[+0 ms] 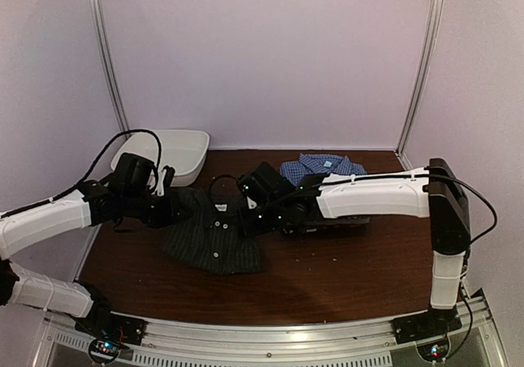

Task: Fold and stack the long sleeve shirts
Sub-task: Place the square-folded shirt on the square-folded shirt.

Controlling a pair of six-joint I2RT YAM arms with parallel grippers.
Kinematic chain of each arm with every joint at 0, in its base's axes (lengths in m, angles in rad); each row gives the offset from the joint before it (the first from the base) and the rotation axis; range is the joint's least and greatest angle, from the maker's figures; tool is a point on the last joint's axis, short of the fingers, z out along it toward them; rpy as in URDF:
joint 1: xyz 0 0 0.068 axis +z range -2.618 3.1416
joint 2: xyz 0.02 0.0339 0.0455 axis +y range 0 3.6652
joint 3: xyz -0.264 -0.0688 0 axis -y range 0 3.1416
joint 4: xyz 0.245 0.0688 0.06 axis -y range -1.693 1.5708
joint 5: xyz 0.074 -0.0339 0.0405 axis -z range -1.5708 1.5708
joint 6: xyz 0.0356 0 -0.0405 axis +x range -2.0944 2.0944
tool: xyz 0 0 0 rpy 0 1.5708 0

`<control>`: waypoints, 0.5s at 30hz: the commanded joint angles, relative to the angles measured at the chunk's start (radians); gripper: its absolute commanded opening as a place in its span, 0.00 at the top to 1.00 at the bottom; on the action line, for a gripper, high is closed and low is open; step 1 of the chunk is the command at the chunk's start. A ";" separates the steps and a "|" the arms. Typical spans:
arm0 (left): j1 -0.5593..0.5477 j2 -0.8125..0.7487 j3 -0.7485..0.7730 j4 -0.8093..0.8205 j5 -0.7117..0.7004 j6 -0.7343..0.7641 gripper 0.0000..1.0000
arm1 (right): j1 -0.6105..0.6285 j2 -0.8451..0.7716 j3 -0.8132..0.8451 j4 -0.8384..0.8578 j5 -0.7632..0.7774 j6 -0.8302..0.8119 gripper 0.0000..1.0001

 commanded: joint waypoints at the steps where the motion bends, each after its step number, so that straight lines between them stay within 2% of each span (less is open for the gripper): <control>1: -0.056 0.045 0.144 0.023 -0.013 -0.016 1.00 | -0.056 -0.135 0.032 -0.076 0.067 -0.063 1.00; 9: -0.182 0.299 0.468 0.065 -0.030 -0.013 1.00 | -0.204 -0.298 -0.014 -0.162 0.106 -0.146 1.00; 15: -0.249 0.548 0.765 0.106 -0.026 0.000 1.00 | -0.387 -0.414 -0.071 -0.199 0.122 -0.214 1.00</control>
